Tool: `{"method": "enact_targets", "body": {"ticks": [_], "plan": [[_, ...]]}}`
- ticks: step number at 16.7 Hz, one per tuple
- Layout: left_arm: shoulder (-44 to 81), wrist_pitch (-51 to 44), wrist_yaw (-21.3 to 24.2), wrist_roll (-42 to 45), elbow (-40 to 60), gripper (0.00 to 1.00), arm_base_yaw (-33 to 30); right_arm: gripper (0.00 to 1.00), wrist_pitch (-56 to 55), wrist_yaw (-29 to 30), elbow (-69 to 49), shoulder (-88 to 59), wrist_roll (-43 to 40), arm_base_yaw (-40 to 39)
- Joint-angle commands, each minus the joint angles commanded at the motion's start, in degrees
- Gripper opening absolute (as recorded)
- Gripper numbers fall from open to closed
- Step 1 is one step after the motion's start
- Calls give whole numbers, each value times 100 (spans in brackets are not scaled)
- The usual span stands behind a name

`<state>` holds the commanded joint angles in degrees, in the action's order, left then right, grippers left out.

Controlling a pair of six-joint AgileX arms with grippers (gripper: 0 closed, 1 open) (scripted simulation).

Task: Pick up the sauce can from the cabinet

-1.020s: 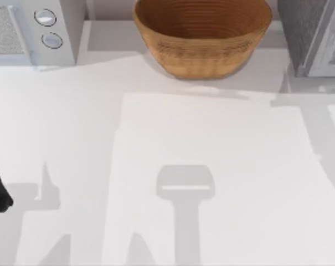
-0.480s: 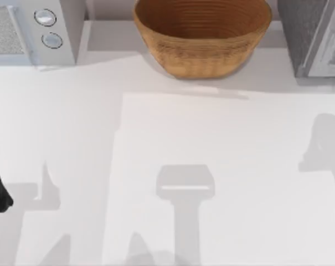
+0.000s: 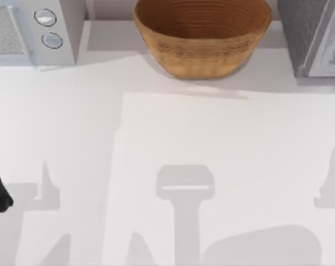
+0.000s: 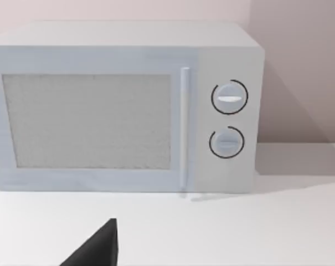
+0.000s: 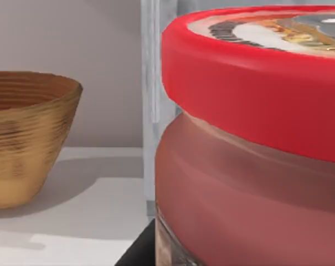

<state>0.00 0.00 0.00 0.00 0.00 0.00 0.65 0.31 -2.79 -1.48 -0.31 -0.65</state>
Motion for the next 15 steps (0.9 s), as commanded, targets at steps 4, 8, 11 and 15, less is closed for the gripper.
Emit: {"method": "enact_targets", "body": {"ticks": [4, 8, 11, 15], "plan": [[0, 0, 0, 0, 0, 100, 0, 0, -65, -31, 279, 148, 31, 65], [0, 0, 0, 0, 0, 100, 0, 0, -54, -30, 284, 118, 37, 46], [0, 0, 0, 0, 0, 100, 0, 0, -356, -33, 154, -165, 42, -117], [0, 0, 0, 0, 0, 100, 0, 0, -1326, -3, -220, -1243, 45, -642]]}}
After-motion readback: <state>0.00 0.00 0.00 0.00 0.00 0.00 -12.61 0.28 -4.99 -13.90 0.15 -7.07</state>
